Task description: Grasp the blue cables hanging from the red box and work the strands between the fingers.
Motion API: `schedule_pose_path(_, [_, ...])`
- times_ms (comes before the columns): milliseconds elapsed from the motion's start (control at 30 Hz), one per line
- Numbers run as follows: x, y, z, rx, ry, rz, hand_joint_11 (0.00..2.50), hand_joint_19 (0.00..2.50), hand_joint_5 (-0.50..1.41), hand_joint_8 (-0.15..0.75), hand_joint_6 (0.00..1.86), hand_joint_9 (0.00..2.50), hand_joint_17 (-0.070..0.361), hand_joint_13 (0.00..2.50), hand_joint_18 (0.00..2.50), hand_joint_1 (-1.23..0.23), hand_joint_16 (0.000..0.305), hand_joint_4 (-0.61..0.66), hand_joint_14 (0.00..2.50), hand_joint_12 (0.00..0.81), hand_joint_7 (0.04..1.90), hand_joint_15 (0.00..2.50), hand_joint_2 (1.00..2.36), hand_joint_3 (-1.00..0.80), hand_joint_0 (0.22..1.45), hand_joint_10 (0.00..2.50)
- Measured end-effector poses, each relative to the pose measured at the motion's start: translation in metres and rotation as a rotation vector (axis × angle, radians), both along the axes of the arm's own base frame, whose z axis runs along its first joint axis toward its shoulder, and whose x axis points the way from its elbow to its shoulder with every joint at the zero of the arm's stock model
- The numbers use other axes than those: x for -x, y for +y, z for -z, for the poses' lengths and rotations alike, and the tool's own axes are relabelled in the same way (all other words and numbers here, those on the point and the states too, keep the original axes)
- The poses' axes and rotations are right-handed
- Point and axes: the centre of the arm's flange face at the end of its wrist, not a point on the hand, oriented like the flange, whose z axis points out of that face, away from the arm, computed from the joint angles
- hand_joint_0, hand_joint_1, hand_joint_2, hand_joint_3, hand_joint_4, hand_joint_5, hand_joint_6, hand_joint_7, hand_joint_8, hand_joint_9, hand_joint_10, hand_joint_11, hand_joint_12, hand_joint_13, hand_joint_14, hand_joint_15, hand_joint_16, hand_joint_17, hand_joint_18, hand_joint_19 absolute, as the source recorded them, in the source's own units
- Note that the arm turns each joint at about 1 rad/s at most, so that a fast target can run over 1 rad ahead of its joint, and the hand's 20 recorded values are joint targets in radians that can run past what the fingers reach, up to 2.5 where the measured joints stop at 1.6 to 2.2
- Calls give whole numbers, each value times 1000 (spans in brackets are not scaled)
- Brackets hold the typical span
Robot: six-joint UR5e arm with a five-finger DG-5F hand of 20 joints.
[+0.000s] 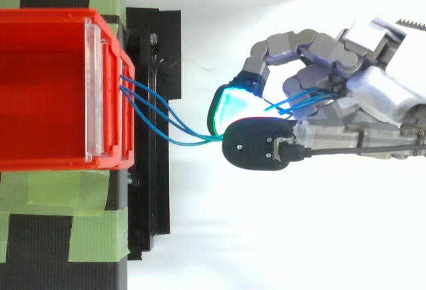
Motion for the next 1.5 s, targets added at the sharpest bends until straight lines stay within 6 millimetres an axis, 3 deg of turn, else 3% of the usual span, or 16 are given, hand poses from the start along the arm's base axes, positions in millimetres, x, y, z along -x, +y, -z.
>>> schedule_pose_path(100, [-2,4,-1,22,-3,-4,1993,1652,133,350,1113,908,142,1023,1391,-737,63,184,2500,431,1149,1295,1003,161,844,2500])
schedule_pose_path(167, [-4,6,-2,40,-7,-6,1993,1652,168,350,1023,908,142,1023,1391,-699,63,171,2500,431,1173,1295,1167,135,818,2500])
schedule_pose_path(233, [-6,9,-2,61,-6,-8,1993,1652,469,350,260,908,142,1023,1391,-549,63,208,2500,431,1500,1295,1114,339,1043,2500])
schedule_pose_path(300, [-8,11,0,80,-4,-9,1993,1652,588,350,11,908,142,1023,1391,-559,63,239,2500,431,1597,1295,1025,378,1109,2500])
schedule_pose_path(500, [-13,15,7,93,-8,-10,1993,1652,668,350,12,908,142,1023,1391,-617,63,249,2500,431,1497,1295,1002,386,1171,2500])
schedule_pose_path(600, [-14,15,8,93,-11,-10,1993,1652,681,350,10,908,142,1023,1391,-653,63,238,2500,431,1535,1295,1266,248,939,2500])
schedule_pose_path(667, [-14,15,8,93,-11,-10,1993,1652,509,350,191,908,142,1023,1391,-663,63,274,2500,431,1504,1295,1151,281,909,2500])
schedule_pose_path(733, [-14,15,8,94,-11,-10,1993,1652,-37,350,1221,908,142,1023,1391,-757,63,278,2500,431,1149,1295,1008,211,939,2500])
schedule_pose_path(1000, [-14,15,8,106,-4,-10,1993,1652,17,350,1351,908,142,1023,1391,-872,63,204,2500,431,1295,1295,1007,-860,1050,2500])
schedule_pose_path(1067, [-14,15,8,109,-2,-10,1993,1652,43,350,1230,908,142,1023,1391,-878,63,143,2500,431,1607,1295,1022,-474,1016,2500])
schedule_pose_path(1100, [-14,15,8,111,-1,-10,1993,1652,70,350,1262,908,142,1023,1391,-883,63,49,2500,431,1689,1295,1011,107,1033,2500])
schedule_pose_path(1167, [-14,15,8,113,0,-9,1993,1652,161,350,1100,908,142,1023,1391,-816,63,45,2500,431,1701,1295,1282,112,1049,2500])
schedule_pose_path(1200, [-14,15,8,113,0,-9,1993,1652,546,350,318,908,142,1023,1391,-645,63,195,2500,431,1670,1295,1008,150,1204,2500])
schedule_pose_path(1233, [-14,15,8,113,0,-9,1993,1652,637,350,0,908,142,1023,1391,-633,63,268,2500,431,1696,1295,1011,76,1205,2500])
schedule_pose_path(1400, [-14,15,8,114,1,-9,1993,1652,596,350,21,908,142,1023,1391,-594,63,426,2500,431,1246,1295,1262,-2,928,2500])
schedule_pose_path(1500, [-14,15,8,114,2,-9,1993,1652,475,350,15,908,142,1023,1391,-652,63,282,2500,431,1384,1295,1006,68,976,2500])
